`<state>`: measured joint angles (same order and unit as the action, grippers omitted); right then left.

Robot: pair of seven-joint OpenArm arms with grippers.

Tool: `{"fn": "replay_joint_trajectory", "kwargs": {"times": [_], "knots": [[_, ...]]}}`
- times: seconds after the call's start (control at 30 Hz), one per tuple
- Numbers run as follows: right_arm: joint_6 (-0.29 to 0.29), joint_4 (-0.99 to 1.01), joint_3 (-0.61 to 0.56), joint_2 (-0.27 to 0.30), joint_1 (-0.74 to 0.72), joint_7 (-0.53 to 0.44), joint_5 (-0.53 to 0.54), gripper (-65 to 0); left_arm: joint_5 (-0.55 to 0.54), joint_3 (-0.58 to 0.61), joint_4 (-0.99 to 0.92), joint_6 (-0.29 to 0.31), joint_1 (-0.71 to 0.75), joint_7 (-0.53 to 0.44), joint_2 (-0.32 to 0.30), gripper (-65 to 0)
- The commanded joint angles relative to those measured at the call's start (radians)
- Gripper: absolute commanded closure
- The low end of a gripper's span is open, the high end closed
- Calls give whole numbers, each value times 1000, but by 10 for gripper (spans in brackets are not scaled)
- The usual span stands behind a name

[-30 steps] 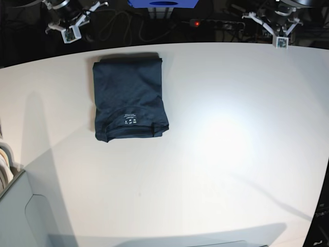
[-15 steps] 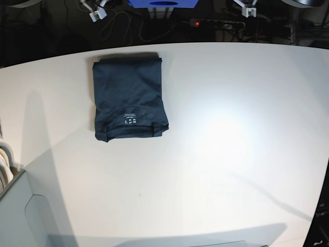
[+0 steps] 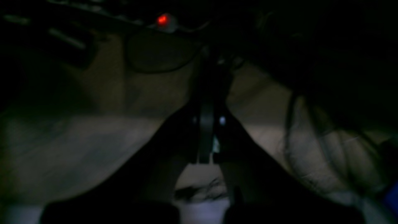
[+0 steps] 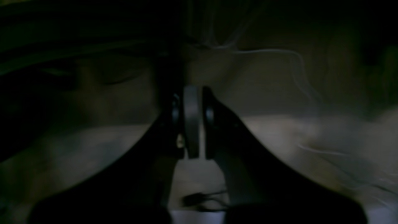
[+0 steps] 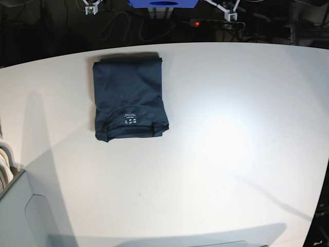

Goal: Fold the T-shirt properly

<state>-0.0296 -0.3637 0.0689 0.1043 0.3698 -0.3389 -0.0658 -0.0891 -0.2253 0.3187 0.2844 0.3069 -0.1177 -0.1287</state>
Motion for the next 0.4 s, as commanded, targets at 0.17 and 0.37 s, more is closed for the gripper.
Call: {"fn": "replay_joint_trajectory", "kwargs": {"times": [0.17, 0.37], "knots": [[282, 15, -63, -39, -5, -29, 7, -2, 1, 71, -3, -32, 22, 2, 14, 0], [308, 16, -90, -56, -22, -29, 7, -2, 5, 73, -3, -32, 19, 0, 16, 0]]}}
